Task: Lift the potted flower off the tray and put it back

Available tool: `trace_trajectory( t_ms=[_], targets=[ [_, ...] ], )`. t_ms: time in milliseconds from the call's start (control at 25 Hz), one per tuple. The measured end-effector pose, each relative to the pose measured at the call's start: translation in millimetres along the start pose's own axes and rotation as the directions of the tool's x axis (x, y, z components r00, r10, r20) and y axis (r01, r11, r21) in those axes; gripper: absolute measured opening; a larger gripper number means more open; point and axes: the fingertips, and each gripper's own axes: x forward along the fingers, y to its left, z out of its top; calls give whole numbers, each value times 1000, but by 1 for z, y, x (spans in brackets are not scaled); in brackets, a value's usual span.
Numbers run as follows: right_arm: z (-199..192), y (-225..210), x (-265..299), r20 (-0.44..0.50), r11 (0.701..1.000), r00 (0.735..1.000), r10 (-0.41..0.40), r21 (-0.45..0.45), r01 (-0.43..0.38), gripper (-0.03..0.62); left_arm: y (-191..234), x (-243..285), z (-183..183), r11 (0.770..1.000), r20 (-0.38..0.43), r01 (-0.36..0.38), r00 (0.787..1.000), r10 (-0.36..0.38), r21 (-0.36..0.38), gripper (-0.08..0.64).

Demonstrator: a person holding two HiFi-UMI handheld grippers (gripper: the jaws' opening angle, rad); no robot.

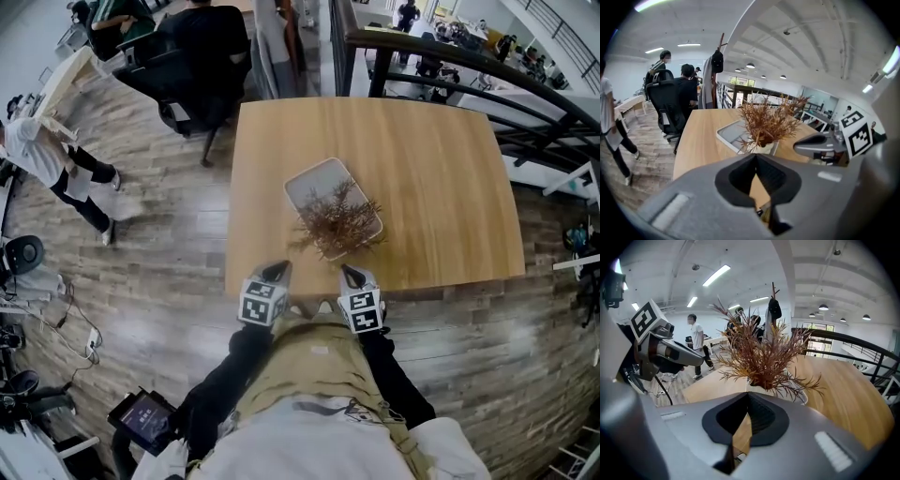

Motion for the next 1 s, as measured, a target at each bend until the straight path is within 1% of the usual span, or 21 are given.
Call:
trace_trajectory(
  t_ms=[120,280,400,520,600,640,680,800,880,1000],
  targets=[
    [-13,2,13,-11,1000,1000,-10,5,10,5,0,5,-6,1000,2,8,1000,-8,15,2],
    [-26,0,44,7,1000,1000,-16,5,16,11,6,14,-13,999,-4,16,1000,-16,45,2],
    [-26,-4,64,10,999,1000,-28,17,27,80,15,21,-21,998,-20,20,1000,-19,55,1],
    [-25,-12,80,-5,998,998,-60,9,60,142,25,24,-23,998,-28,14,1000,-12,61,0],
    [-33,-18,89,-26,997,997,-78,28,79,202,30,26,-24,998,-27,11,1000,-9,66,0],
    [-36,-21,92,-30,995,996,-84,41,86,220,32,26,-25,998,-25,11,1000,-9,69,2],
    [-37,-23,96,-27,994,996,-89,56,90,264,34,27,-24,997,-22,11,1000,-9,74,1],
    [-32,-28,106,1,992,995,-99,81,98,347,43,26,-21,997,-12,6,1000,-5,77,2],
    [-31,-27,110,-11,991,995,-100,87,101,399,48,26,-21,997,-7,0,1000,1,75,0],
    [-32,-30,115,-21,987,993,-113,115,115,425,51,27,-23,997,-8,-8,1000,9,80,1]
  ],
)
